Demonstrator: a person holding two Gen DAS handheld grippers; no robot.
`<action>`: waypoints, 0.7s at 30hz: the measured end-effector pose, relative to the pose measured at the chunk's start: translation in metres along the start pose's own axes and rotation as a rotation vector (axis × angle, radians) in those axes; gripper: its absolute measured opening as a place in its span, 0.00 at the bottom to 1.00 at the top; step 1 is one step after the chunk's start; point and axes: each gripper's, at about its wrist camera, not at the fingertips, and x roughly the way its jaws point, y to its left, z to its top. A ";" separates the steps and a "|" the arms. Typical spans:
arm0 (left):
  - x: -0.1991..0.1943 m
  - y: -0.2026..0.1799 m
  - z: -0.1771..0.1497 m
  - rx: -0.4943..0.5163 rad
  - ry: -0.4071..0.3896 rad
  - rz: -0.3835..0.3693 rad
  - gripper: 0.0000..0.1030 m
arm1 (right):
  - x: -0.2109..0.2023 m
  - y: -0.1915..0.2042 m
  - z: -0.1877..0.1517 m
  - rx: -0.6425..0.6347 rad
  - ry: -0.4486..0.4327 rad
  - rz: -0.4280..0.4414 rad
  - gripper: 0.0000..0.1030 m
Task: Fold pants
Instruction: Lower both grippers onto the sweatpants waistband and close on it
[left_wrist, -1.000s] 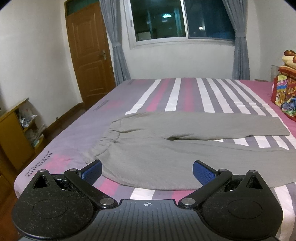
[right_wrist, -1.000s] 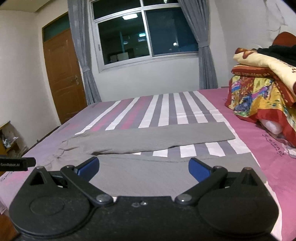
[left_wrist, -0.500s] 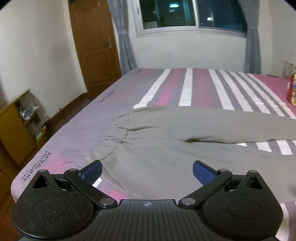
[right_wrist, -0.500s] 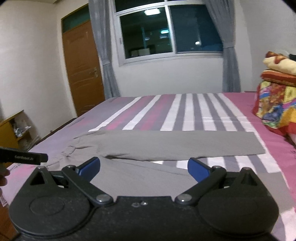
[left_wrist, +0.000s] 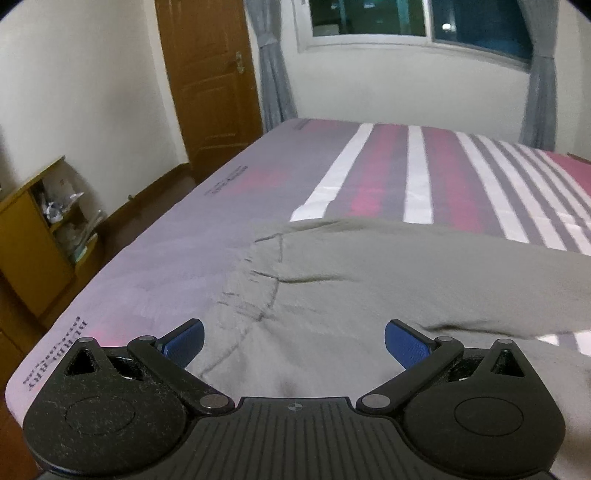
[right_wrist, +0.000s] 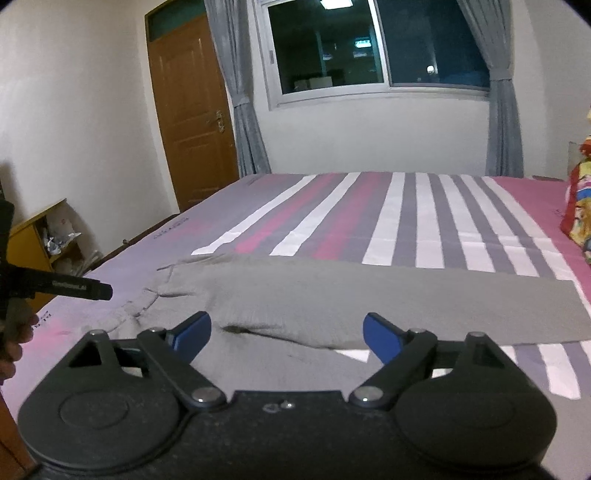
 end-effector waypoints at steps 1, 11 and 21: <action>0.009 0.001 0.003 0.003 0.009 0.005 1.00 | 0.006 -0.001 0.001 -0.001 0.004 0.001 0.86; 0.105 0.007 0.018 0.033 0.092 0.058 1.00 | 0.094 -0.007 0.010 -0.075 0.065 0.015 0.84; 0.204 0.021 0.026 0.005 0.174 0.056 1.00 | 0.195 -0.008 0.021 -0.123 0.150 0.064 0.81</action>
